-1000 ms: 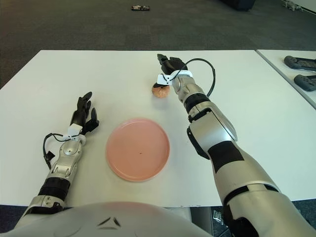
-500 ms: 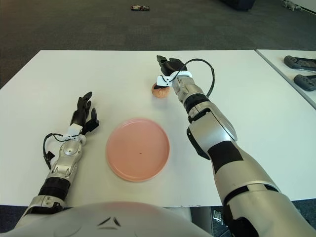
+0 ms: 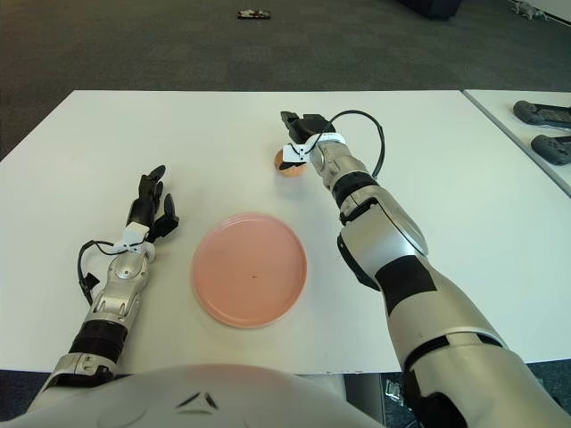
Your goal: Put the apple into the plate.
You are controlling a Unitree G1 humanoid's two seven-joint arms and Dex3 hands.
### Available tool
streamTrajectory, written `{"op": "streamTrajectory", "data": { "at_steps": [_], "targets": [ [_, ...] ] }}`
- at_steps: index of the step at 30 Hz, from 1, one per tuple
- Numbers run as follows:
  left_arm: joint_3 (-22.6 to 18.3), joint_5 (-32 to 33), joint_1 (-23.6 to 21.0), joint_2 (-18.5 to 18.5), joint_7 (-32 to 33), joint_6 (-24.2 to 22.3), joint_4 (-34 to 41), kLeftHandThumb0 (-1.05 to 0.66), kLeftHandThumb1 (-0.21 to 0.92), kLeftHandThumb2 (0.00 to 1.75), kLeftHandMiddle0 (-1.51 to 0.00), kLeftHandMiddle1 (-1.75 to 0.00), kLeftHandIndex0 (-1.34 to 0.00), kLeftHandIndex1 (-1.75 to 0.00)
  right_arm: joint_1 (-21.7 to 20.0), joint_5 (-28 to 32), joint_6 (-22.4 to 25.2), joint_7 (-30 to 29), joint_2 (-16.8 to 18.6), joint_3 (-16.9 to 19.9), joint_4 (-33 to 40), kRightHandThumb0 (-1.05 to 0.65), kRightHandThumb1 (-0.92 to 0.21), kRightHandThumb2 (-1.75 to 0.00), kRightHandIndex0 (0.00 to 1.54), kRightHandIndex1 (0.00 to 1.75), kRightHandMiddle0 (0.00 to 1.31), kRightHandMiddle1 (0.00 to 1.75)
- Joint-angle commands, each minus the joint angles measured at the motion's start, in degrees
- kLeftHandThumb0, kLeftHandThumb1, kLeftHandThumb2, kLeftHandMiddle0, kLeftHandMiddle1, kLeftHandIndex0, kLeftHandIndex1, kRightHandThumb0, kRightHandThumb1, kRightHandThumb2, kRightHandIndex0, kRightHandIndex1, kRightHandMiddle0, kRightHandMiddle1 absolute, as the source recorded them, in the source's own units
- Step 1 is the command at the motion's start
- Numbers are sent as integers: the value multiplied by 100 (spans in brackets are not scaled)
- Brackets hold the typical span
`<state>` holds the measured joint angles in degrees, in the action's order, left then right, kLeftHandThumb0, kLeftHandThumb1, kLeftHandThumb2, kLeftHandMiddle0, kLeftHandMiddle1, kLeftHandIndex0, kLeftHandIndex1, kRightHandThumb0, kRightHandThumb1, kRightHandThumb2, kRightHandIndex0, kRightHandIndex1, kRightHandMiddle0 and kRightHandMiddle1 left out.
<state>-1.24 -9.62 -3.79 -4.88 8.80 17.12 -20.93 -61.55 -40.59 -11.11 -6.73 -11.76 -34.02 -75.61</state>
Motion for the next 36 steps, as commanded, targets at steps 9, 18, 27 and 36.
{"op": "streamTrajectory", "data": {
  "at_steps": [9, 18, 27, 36],
  "targets": [
    [-28, 35, 66, 3, 15, -57, 94, -86, 92, 95, -19, -5, 0, -50, 213, -118, 45, 96, 111, -105, -150, -105, -92, -9, 0, 0, 0, 0],
    [-21, 9, 70, -7, 35, -64, 108, -87, 92, 96, -20, -5, 0, -51, 246, -118, 136, 144, 200, -127, -193, -105, -92, -7, 0, 0, 0, 0],
    [-31, -6, 60, -16, 60, -32, 71, -87, 92, 97, -20, -5, 0, -52, 267, -160, 264, 157, 330, -179, -233, -105, -92, -5, 0, 0, 0, 0],
    [-23, -27, 55, -10, 103, 9, 40, -87, 92, 96, -20, -5, 0, -53, 306, -162, 358, 121, 383, -164, -277, -105, -92, -5, 0, 0, 0, 0]
  ]
}}
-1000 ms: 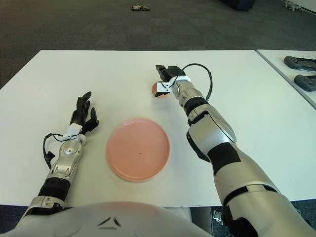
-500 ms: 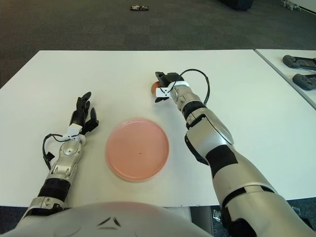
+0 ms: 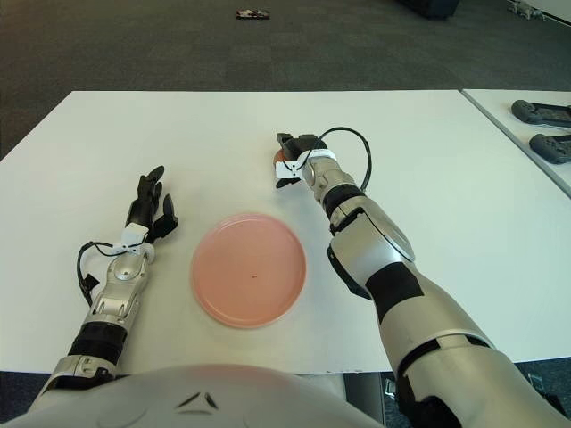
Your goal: Put the apple into the plate.
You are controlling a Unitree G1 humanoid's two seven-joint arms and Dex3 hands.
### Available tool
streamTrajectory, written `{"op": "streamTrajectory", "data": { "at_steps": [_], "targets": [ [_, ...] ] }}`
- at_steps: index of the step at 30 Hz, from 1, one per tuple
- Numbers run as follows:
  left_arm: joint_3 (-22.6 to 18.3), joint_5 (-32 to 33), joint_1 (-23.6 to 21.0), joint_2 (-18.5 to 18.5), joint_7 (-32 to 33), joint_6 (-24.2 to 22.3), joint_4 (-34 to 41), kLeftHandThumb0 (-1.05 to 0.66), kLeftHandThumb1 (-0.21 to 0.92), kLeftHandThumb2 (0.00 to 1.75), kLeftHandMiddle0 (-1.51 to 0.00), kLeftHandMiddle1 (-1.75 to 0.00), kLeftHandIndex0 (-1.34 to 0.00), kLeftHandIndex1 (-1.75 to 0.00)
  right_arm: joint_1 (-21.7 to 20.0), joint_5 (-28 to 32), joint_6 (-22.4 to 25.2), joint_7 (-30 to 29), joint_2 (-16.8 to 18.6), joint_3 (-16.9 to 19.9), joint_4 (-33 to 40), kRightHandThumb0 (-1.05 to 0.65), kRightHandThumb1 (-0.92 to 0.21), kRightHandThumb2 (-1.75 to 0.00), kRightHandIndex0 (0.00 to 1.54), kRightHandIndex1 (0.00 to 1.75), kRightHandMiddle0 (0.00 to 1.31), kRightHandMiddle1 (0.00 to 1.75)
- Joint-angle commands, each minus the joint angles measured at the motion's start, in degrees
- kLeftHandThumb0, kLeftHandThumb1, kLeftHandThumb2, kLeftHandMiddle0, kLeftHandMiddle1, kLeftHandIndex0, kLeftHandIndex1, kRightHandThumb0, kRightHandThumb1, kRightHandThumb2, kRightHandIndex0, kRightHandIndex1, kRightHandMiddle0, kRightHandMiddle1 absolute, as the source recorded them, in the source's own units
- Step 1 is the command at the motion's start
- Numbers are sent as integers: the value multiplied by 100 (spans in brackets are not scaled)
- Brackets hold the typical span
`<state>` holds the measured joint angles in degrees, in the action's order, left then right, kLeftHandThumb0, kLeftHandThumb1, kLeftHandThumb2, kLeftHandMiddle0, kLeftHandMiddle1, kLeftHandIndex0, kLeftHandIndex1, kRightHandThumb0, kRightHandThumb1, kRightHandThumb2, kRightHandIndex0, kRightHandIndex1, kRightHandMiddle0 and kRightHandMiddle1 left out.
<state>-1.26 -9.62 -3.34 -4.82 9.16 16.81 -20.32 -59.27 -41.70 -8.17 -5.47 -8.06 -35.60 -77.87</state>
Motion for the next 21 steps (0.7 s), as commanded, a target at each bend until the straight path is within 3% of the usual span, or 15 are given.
{"op": "streamTrajectory", "data": {
  "at_steps": [1, 21],
  "targets": [
    [-21, -26, 11, -16, 69, 46, -22, -87, 92, 96, -20, -5, 0, -53, 82, -51, 80, -13, 22, -4, -61, -105, -92, -6, 0, 0, 0, 0],
    [-25, -9, 103, 45, 123, 96, 28, -86, 92, 94, -21, -5, 0, -54, 80, 6, 267, -106, 159, 127, -126, -105, -92, -6, 0, 0, 0, 0]
  ]
}}
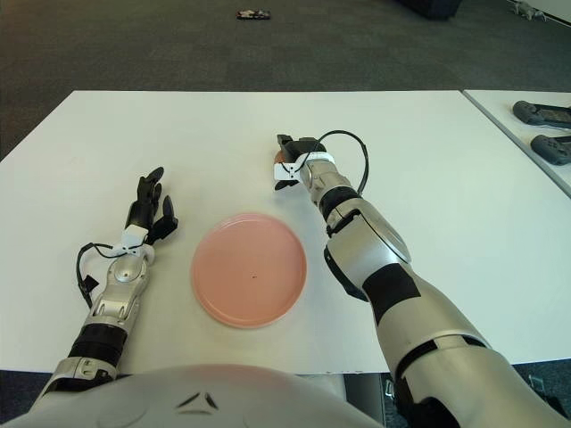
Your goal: Put the apple into the plate.
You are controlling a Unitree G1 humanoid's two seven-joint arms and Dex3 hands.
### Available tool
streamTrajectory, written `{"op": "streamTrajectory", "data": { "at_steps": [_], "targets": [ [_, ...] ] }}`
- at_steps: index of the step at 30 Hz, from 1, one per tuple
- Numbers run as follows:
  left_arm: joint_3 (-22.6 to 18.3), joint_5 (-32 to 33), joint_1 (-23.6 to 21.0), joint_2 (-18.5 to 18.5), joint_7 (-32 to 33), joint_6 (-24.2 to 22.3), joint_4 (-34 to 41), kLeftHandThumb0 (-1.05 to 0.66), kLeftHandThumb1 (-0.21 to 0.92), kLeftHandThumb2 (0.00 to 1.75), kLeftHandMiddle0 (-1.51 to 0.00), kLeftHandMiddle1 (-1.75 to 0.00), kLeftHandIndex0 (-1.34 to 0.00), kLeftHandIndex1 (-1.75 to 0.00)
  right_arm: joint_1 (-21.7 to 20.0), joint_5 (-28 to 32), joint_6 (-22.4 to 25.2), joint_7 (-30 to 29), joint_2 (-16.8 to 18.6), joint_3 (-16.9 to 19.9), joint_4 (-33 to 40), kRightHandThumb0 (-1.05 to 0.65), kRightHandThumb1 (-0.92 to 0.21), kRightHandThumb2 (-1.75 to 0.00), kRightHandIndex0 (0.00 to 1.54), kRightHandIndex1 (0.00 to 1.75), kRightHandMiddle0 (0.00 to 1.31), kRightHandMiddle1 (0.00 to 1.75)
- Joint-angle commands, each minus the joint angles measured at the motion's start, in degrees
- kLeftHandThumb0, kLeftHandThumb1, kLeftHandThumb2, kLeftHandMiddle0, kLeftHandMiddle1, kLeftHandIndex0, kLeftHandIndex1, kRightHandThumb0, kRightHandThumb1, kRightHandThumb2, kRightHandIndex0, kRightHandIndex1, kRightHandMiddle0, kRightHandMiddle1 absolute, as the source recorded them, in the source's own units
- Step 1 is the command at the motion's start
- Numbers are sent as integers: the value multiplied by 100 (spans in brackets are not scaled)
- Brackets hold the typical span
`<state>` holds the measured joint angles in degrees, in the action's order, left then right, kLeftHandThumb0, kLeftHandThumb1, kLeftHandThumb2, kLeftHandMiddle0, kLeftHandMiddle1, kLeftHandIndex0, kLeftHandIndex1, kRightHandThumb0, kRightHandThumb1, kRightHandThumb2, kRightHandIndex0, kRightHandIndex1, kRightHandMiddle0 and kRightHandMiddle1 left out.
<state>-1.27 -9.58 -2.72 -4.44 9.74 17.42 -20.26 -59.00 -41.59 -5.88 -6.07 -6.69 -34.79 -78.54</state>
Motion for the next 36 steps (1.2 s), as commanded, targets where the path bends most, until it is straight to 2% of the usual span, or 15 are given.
{"op": "streamTrajectory", "data": {
  "at_steps": [1, 16, 25, 27, 28, 30, 31, 32, 33, 36],
  "targets": [
    [-26, -14, 41, 7, 72, 37, 19, -86, 92, 93, -22, -6, 0, -55, 53, -8, 41, -55, 26, 45, -60, -105, -92, -6, 0, 0, 0, 0],
    [-26, 4, 122, 40, 170, 172, 49, -85, 92, 92, -22, -6, 0, -57, 82, -41, 115, -141, 10, 26, -78, -105, -92, -13, 0, 0, 0, 0],
    [-39, 22, 151, 53, 178, 197, 73, -85, 92, 91, -22, -6, 0, -55, 74, -12, 94, -437, -80, 81, -67, -105, -92, -26, 0, 0, 0, 0],
    [-44, 26, 150, 53, 180, 210, 67, -84, 92, 91, -23, -6, 0, -56, 62, -5, 52, -481, -105, 97, -61, -105, -92, -27, 7, 3, 0, 32],
    [-47, 29, 148, 53, 181, 221, 61, -84, 92, 90, -23, -6, 0, -56, 66, 1, 33, -514, -107, 109, -60, -105, -92, -27, 8, 3, 0, 36],
    [-50, 34, 146, 52, 179, 244, 49, -84, 92, 90, -23, -6, 0, -56, 84, 30, -7, -600, -101, 153, -55, -104, -92, -25, 18, 10, 0, 71],
    [-53, 37, 145, 50, 177, 261, 41, -84, 92, 90, -23, -6, 0, -56, 96, 59, -41, -672, -100, 194, -51, -104, -92, -22, 17, 35, 0, 94],
    [-55, 39, 145, 48, 175, 272, 36, -83, 92, 90, -23, -6, 0, -56, 103, 77, -63, -718, -99, 222, -49, -95, -88, -18, 19, 64, 2, 117],
    [-56, 39, 145, 47, 175, 281, 33, -83, 92, 90, -23, -6, 0, -57, 107, 90, -80, -755, -102, 251, -49, -89, -85, -19, 21, 85, 3, 133],
    [-59, 38, 152, 45, 171, 291, 36, -83, 92, 90, -24, -6, 0, -57, 116, 136, -75, -795, -109, 345, -69, -78, -69, -40, 25, 113, 11, 154]
  ]
}}
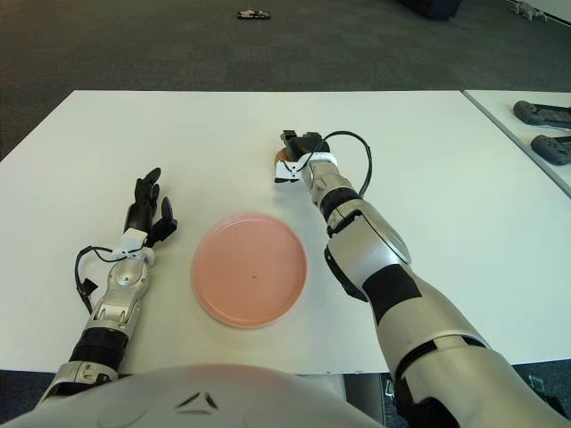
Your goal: Put the apple into the plate.
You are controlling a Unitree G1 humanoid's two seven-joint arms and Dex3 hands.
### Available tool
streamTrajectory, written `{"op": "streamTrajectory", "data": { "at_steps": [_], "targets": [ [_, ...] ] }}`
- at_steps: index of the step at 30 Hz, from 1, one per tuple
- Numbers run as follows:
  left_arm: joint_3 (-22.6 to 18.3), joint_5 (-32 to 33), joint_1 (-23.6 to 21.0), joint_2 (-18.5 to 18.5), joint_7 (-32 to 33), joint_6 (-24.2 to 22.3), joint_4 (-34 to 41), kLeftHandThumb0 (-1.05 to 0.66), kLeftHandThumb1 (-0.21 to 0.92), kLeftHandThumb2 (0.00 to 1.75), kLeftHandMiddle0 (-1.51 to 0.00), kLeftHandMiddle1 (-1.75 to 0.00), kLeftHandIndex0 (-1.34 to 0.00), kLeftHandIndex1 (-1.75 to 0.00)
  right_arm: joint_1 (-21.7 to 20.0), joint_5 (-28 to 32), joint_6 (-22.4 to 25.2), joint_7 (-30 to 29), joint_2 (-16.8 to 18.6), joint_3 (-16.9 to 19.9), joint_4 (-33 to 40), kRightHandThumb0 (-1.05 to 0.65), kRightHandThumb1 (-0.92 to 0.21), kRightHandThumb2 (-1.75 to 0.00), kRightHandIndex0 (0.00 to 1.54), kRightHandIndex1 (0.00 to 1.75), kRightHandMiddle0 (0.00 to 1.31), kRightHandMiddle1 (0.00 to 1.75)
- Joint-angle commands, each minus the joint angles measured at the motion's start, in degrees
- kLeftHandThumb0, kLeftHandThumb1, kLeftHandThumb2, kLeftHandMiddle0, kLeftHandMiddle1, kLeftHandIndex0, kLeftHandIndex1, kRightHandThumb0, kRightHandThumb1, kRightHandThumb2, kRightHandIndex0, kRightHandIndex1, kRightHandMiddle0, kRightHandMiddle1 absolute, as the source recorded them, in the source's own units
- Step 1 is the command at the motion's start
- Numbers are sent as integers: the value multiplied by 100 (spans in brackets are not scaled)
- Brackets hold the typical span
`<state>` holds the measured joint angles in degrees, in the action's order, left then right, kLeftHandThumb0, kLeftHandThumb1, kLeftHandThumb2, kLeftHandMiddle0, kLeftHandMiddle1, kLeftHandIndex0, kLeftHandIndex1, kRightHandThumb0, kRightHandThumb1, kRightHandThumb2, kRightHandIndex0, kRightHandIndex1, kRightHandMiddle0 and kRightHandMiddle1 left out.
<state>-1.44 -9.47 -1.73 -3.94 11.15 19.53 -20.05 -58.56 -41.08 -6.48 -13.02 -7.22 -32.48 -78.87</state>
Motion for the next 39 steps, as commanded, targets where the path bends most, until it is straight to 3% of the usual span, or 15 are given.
{"op": "streamTrajectory", "data": {
  "at_steps": [1, 3, 6, 12, 18, 26, 39],
  "targets": [
    [-43, 25, 57, -6, 30, 79, 21, -83, 92, 90, -23, -6, 0, -56, 87, 142, 3, -128, -47, 193, -45, -73, -61, -51, 28, 126, 18, 162],
    [-46, 20, 64, -7, 33, 79, 29, -84, 92, 90, -23, -6, 0, -56, 112, 230, 17, -188, -22, 327, -48, -64, -50, -67, 40, 146, 38, 169],
    [-50, -7, 71, -8, 59, 62, 42, -84, 92, 91, -23, -6, 0, -55, 130, 333, 6, -293, 6, 473, -36, -55, -42, -77, 59, 163, 55, 173],
    [-71, -22, 85, -11, 89, 41, 63, -84, 92, 92, -23, -6, 0, -55, 148, 420, 6, -566, 54, 654, -24, -40, -34, -95, 84, 173, 72, 174],
    [-85, -28, 103, -4, 123, 2, 96, -84, 92, 92, -23, -6, 0, -56, 150, 486, -4, -638, 83, 784, -9, -28, -31, -111, 95, 174, 79, 175],
    [-104, 18, 136, -7, 95, -32, 182, -83, 92, 92, -23, -6, 0, -57, 147, 510, -11, -573, 94, 895, -8, -23, -31, -117, 105, 175, 86, 175],
    [-106, -17, 135, -19, 105, -48, 190, -83, 92, 92, -24, -6, 0, -58, 169, 561, -113, -559, 75, 1030, 4, -25, -33, -116, 102, 175, 85, 175]
  ]
}}
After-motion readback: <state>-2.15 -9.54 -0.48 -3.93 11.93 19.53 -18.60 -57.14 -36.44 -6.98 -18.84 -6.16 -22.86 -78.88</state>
